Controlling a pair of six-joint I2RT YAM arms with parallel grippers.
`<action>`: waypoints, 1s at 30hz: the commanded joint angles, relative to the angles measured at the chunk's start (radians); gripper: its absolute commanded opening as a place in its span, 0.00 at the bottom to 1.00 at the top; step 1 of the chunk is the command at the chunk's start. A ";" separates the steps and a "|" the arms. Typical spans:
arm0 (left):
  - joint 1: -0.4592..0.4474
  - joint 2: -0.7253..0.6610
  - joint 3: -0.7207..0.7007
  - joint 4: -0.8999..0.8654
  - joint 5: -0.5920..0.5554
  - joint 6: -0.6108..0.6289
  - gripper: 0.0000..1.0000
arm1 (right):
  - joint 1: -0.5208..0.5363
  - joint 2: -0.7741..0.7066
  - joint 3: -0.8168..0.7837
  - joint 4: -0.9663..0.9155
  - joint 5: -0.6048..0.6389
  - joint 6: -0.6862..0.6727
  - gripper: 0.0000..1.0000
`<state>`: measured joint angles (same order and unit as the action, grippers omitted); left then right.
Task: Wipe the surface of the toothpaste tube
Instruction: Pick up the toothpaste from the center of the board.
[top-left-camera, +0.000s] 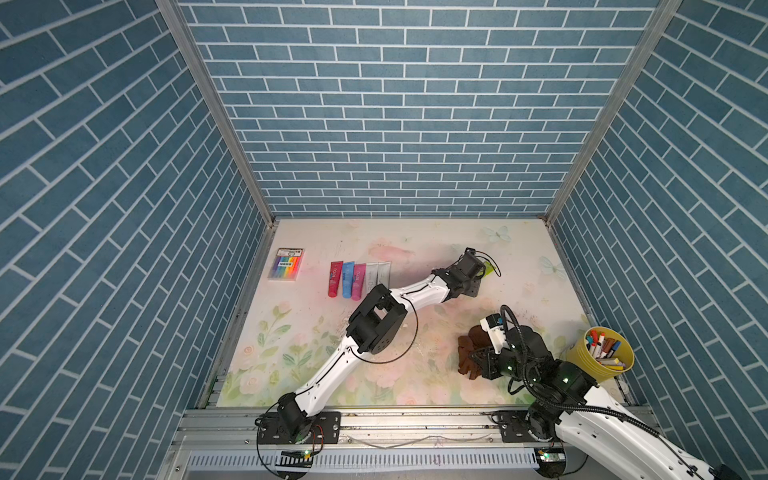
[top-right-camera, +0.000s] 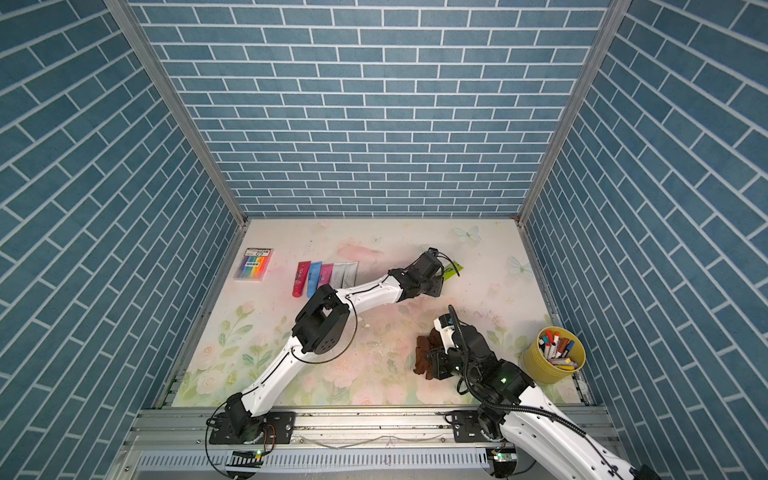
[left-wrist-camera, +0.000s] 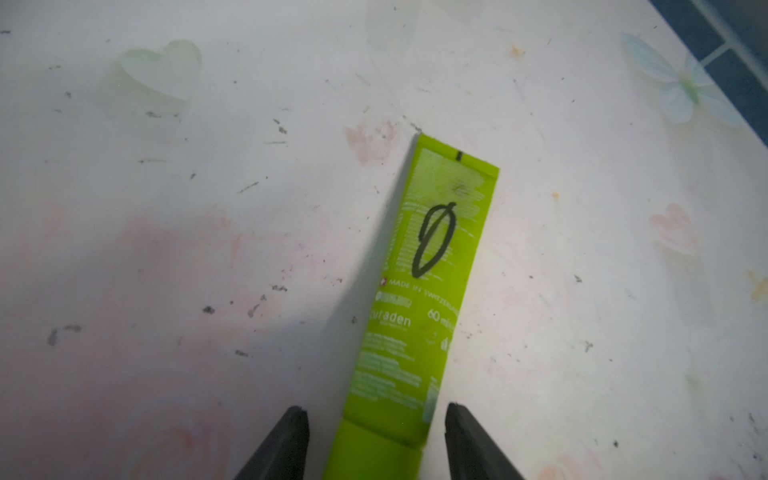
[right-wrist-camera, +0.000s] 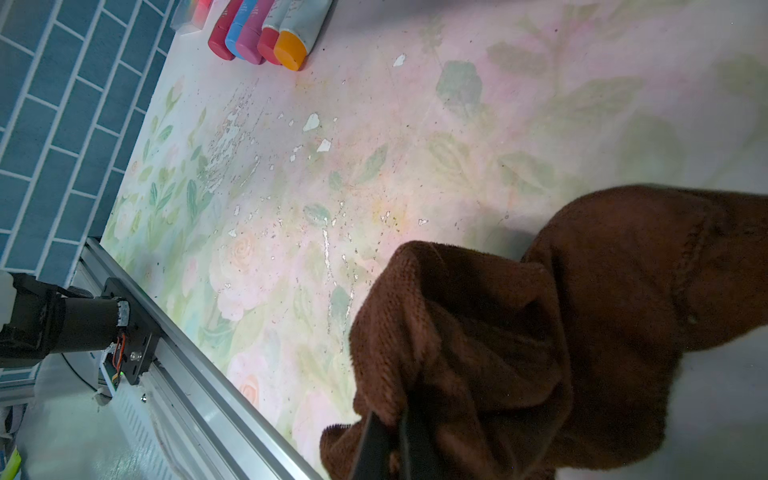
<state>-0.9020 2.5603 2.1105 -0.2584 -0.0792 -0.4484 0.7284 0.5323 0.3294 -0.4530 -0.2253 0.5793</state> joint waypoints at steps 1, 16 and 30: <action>-0.002 -0.008 -0.051 -0.063 -0.024 -0.001 0.61 | 0.005 -0.011 -0.008 -0.015 -0.009 0.017 0.00; 0.000 -0.081 -0.176 -0.001 -0.018 0.021 0.29 | 0.004 -0.022 -0.010 -0.015 -0.011 0.016 0.00; 0.000 -0.588 -0.774 0.129 0.029 0.087 0.22 | 0.005 -0.064 -0.010 -0.033 0.021 0.020 0.00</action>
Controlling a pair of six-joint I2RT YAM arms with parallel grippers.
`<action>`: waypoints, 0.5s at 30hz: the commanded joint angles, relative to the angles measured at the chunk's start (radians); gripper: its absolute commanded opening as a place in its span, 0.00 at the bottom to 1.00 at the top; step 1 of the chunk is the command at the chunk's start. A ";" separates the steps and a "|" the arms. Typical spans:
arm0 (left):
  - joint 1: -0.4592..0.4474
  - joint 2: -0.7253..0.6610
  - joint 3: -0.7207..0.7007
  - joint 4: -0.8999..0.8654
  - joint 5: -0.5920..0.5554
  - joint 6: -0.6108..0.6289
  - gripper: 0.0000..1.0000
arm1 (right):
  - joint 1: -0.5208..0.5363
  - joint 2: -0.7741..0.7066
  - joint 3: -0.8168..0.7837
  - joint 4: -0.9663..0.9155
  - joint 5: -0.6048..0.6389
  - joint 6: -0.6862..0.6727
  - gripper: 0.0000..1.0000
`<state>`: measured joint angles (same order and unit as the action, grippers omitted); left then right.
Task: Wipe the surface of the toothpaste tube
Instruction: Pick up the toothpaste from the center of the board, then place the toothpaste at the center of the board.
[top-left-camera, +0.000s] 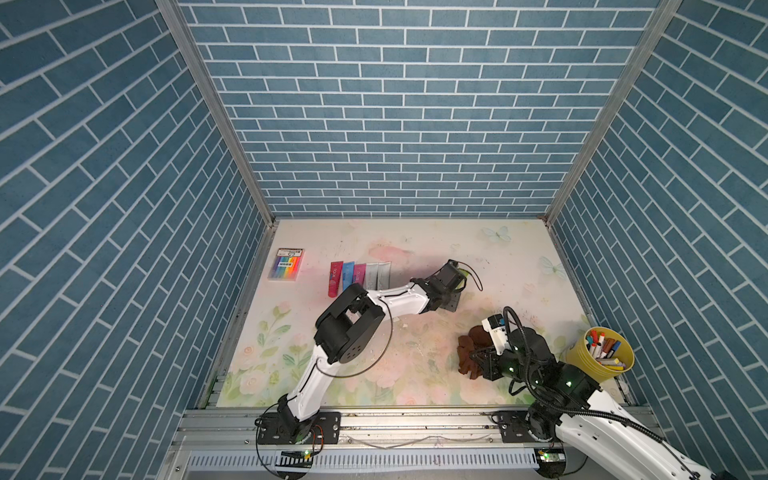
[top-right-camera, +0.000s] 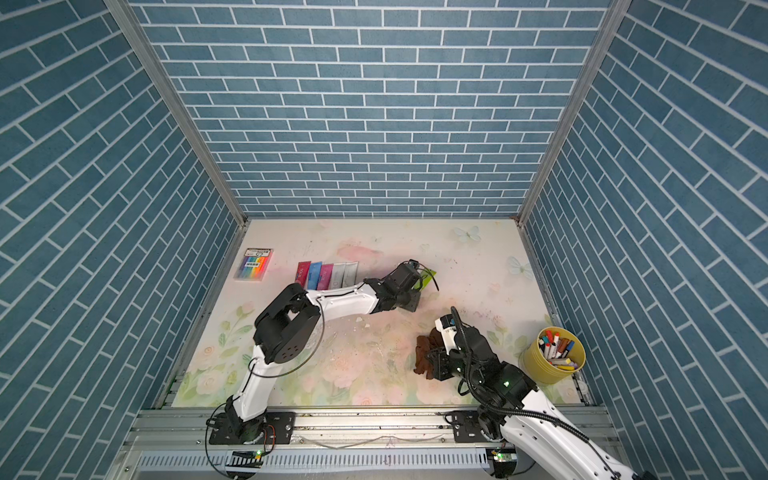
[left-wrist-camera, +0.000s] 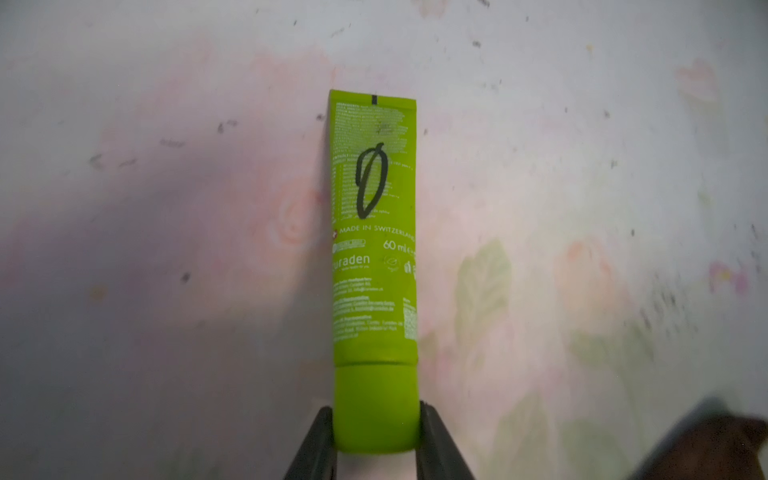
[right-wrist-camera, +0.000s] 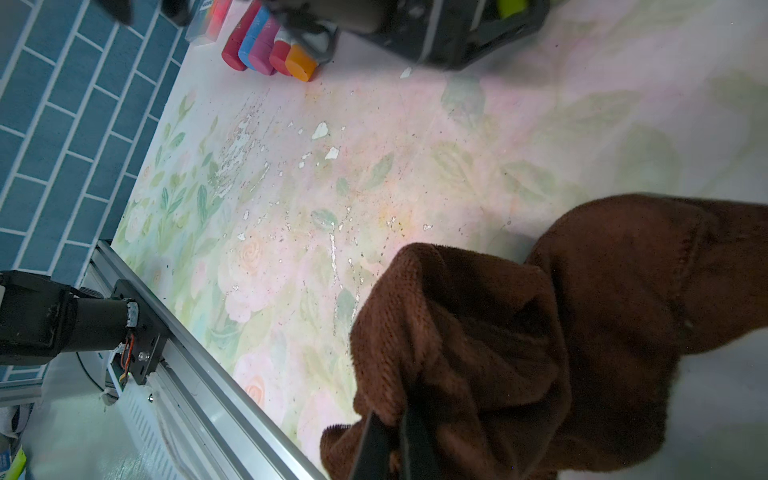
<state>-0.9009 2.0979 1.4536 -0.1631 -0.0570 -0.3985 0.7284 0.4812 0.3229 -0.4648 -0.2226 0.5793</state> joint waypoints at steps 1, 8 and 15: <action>-0.002 -0.189 -0.189 0.048 0.005 0.045 0.22 | 0.005 -0.011 -0.001 -0.023 0.025 0.021 0.00; -0.049 -0.518 -0.569 0.125 0.013 0.088 0.19 | 0.000 0.014 0.013 -0.013 0.070 0.014 0.00; -0.141 -0.688 -0.782 0.172 0.000 0.095 0.17 | -0.007 0.113 0.057 0.053 0.114 -0.005 0.00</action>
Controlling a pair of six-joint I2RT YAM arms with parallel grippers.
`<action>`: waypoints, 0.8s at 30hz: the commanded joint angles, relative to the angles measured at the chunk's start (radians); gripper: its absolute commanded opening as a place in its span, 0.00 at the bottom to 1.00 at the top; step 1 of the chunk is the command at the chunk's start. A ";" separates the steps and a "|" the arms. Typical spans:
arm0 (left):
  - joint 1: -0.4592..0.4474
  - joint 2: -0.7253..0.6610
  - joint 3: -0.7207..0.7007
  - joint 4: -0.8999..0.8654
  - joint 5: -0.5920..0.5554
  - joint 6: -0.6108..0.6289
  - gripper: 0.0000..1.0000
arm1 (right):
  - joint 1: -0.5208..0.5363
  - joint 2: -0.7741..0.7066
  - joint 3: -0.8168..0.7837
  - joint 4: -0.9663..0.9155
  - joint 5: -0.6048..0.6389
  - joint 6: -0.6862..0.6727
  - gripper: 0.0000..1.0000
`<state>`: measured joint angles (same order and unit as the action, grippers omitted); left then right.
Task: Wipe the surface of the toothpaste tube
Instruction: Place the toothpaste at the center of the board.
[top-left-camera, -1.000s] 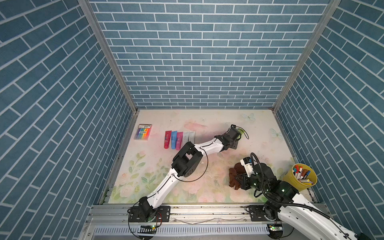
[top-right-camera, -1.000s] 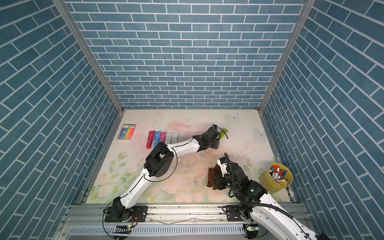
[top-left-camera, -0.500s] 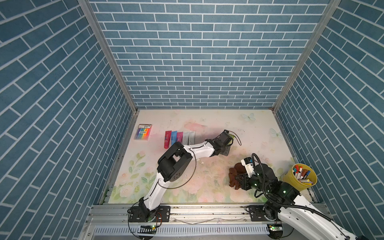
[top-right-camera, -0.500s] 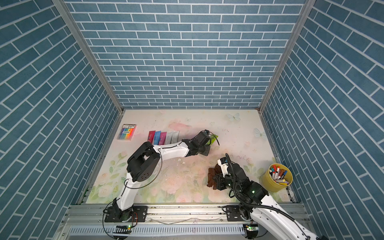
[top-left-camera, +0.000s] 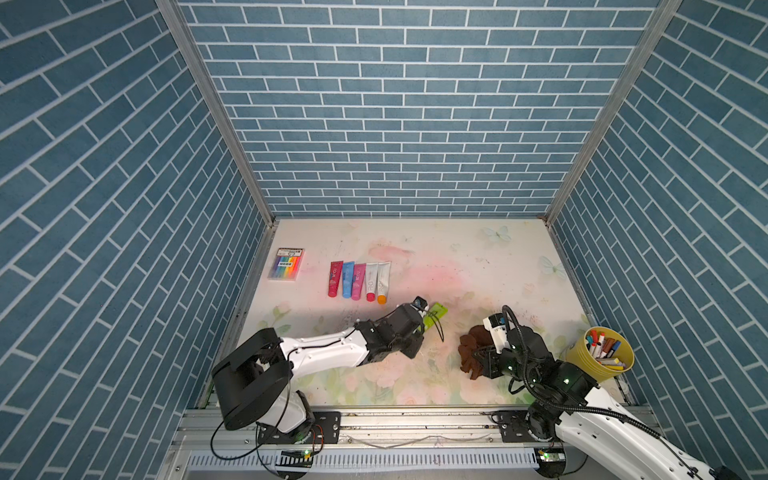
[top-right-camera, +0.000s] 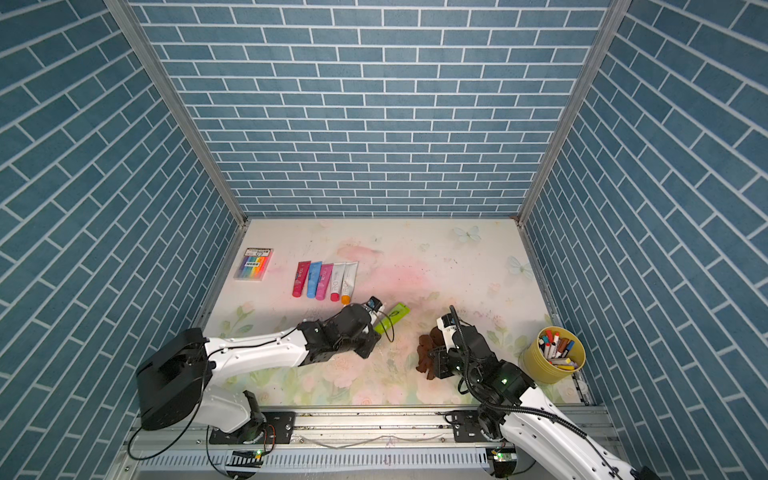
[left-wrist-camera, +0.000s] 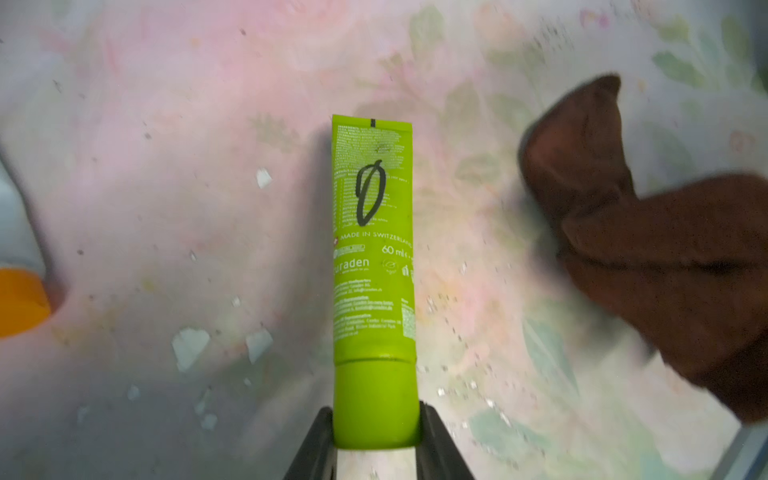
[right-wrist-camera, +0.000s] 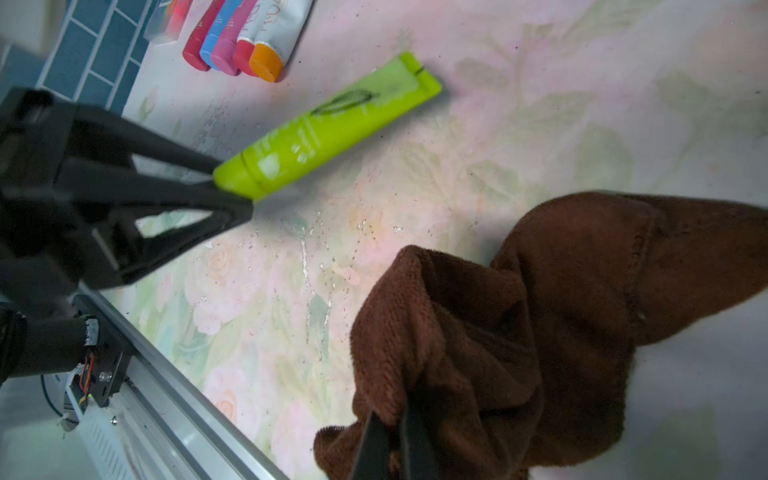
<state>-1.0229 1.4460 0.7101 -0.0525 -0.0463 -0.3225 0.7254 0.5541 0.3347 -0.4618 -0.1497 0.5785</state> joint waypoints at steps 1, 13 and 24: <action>-0.029 -0.039 -0.055 0.071 -0.013 0.020 0.17 | -0.008 0.076 0.060 0.065 0.041 -0.011 0.00; -0.085 -0.050 -0.195 0.216 -0.048 0.062 0.17 | -0.018 0.645 0.348 0.202 -0.021 -0.141 0.00; -0.087 0.072 -0.158 0.207 -0.011 0.079 0.18 | -0.015 0.993 0.377 0.333 -0.067 -0.160 0.00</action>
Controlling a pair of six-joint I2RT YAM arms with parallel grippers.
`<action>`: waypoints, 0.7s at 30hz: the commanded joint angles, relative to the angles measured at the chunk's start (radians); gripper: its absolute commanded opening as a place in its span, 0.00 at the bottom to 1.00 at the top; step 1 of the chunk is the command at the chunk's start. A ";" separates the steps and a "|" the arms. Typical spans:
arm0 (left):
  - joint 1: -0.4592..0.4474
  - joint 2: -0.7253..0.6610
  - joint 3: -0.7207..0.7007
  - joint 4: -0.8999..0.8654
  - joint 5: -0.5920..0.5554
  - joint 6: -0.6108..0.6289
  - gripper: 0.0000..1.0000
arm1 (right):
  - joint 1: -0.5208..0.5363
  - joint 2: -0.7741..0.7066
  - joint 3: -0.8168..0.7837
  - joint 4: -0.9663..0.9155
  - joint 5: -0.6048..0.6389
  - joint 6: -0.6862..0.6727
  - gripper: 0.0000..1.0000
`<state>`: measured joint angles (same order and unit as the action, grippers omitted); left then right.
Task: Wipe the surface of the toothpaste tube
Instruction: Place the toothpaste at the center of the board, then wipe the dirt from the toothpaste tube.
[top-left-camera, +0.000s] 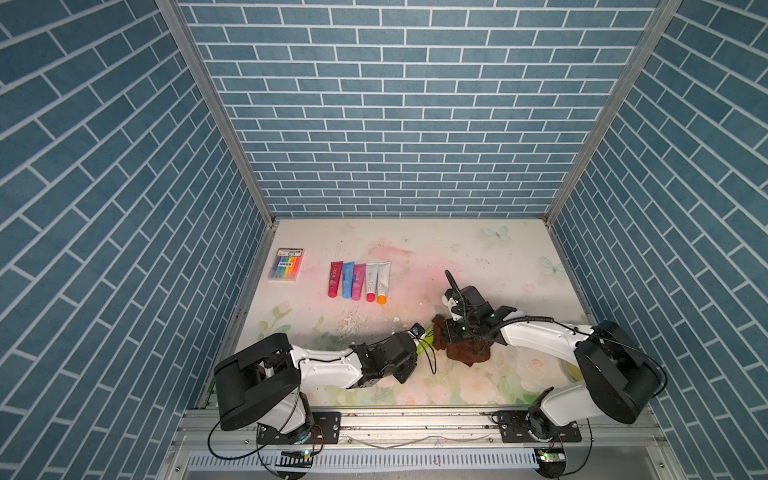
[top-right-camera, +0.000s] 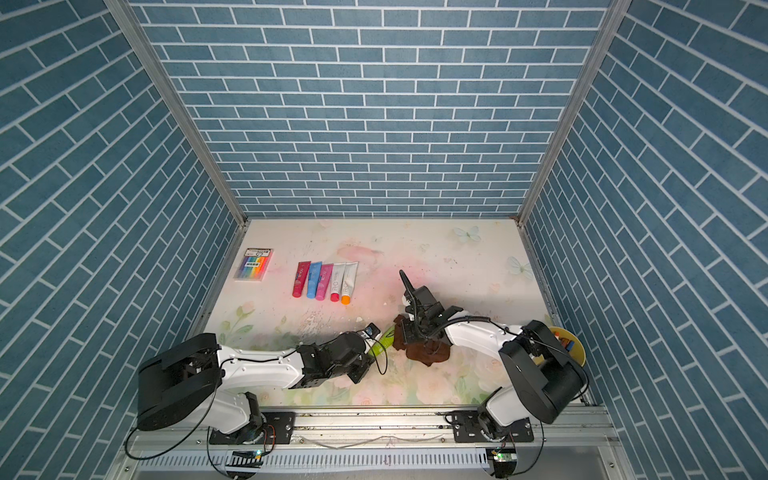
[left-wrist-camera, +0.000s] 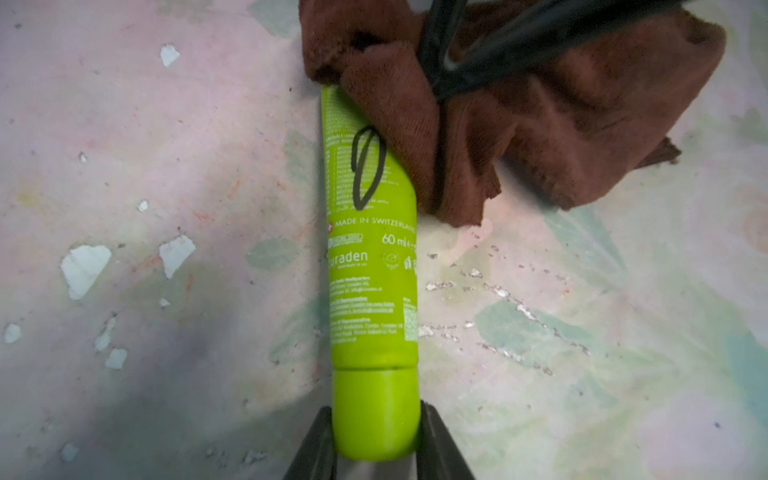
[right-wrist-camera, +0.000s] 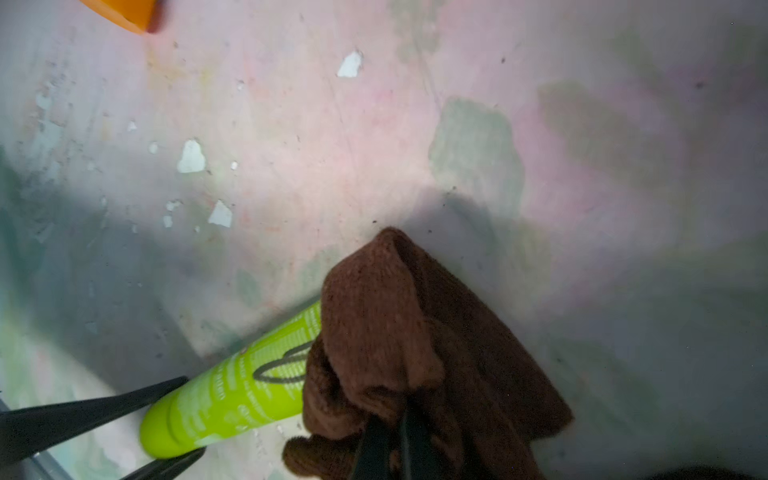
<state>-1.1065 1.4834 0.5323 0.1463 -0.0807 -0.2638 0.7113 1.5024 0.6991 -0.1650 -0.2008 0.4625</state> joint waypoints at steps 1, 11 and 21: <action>-0.003 0.035 0.019 0.010 0.027 0.021 0.18 | 0.001 0.056 0.010 0.045 -0.024 -0.045 0.00; -0.003 0.064 0.034 0.005 0.045 0.029 0.17 | 0.086 0.093 -0.012 0.151 -0.150 -0.005 0.00; -0.002 0.064 0.034 0.007 0.047 0.032 0.12 | 0.183 0.086 -0.111 0.372 -0.269 0.105 0.00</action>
<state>-1.1053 1.5043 0.5526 0.1299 -0.0883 -0.2802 0.7937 1.5501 0.6346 0.1310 -0.1799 0.5022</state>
